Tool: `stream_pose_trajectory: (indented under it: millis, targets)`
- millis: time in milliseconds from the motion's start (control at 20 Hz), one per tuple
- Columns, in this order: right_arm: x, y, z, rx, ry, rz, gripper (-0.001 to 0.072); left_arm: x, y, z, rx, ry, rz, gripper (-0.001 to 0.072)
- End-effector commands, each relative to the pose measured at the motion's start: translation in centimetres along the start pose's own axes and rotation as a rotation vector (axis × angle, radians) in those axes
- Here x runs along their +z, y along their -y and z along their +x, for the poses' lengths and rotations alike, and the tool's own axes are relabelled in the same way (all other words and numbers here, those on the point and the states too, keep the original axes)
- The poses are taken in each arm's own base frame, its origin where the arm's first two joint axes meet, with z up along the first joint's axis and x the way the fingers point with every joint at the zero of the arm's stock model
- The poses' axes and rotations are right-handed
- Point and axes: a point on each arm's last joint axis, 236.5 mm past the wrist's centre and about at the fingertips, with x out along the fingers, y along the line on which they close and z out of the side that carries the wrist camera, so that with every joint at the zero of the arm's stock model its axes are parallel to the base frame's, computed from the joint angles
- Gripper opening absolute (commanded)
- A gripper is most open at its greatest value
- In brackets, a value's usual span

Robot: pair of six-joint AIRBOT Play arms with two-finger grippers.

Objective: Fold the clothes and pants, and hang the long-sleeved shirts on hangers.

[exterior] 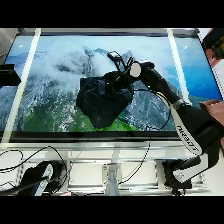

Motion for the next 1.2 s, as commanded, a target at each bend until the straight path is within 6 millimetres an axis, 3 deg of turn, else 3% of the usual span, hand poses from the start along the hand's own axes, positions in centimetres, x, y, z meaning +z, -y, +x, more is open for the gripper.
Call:
stream_pose_trajectory:
  millis: [0,300,450,550,650,700,750,800,900,1000,1150]
  targets:
    - [-0.5,-0.6,2.6,0.049,-0.023,0.081,0.0684,0.0,0.0,0.0,0.001,0.000,0.000,0.0026]
    - [1.4,-2.4,2.6,0.126,0.046,0.133,0.0676,0.0,0.0,0.0,0.001,0.000,0.000,0.0026]
    - [-1.0,-4.4,3.6,0.145,-0.046,0.054,0.0676,-0.1,0.0,0.0,0.001,-0.002,-0.001,0.0026]
    - [-2.4,-4.5,5.0,0.086,-0.089,-0.023,0.0672,-0.2,0.0,0.1,0.000,-0.004,-0.001,0.0026]
    - [-2.5,-3.7,5.6,0.011,-0.088,-0.096,0.0540,-0.2,0.0,0.1,0.001,-0.003,-0.001,0.0026]
    - [-2.2,-3.4,5.6,-0.011,-0.076,-0.115,0.0368,-0.2,0.0,0.1,0.001,-0.003,-0.001,0.0026]
    - [-1.9,-3.2,5.4,-0.020,-0.070,-0.122,0.0093,-0.2,0.0,0.1,0.001,-0.003,-0.002,0.0026]
    - [-1.2,-2.8,4.9,-0.028,-0.055,-0.121,0.0051,-0.2,0.0,0.1,0.000,-0.003,-0.002,0.0025]
    - [1.0,-2.0,2.7,-0.042,0.006,-0.115,0.0051,-0.1,0.3,0.1,-0.012,0.000,-0.014,0.0025]
    - [4.3,-0.4,-1.2,-0.072,0.103,-0.104,0.0051,-0.1,0.3,0.1,-0.012,0.000,-0.015,0.0021]
    - [9.1,3.7,-10.5,-0.134,0.293,-0.051,0.0051,-0.1,0.3,0.1,-0.012,0.000,-0.015,0.0021]
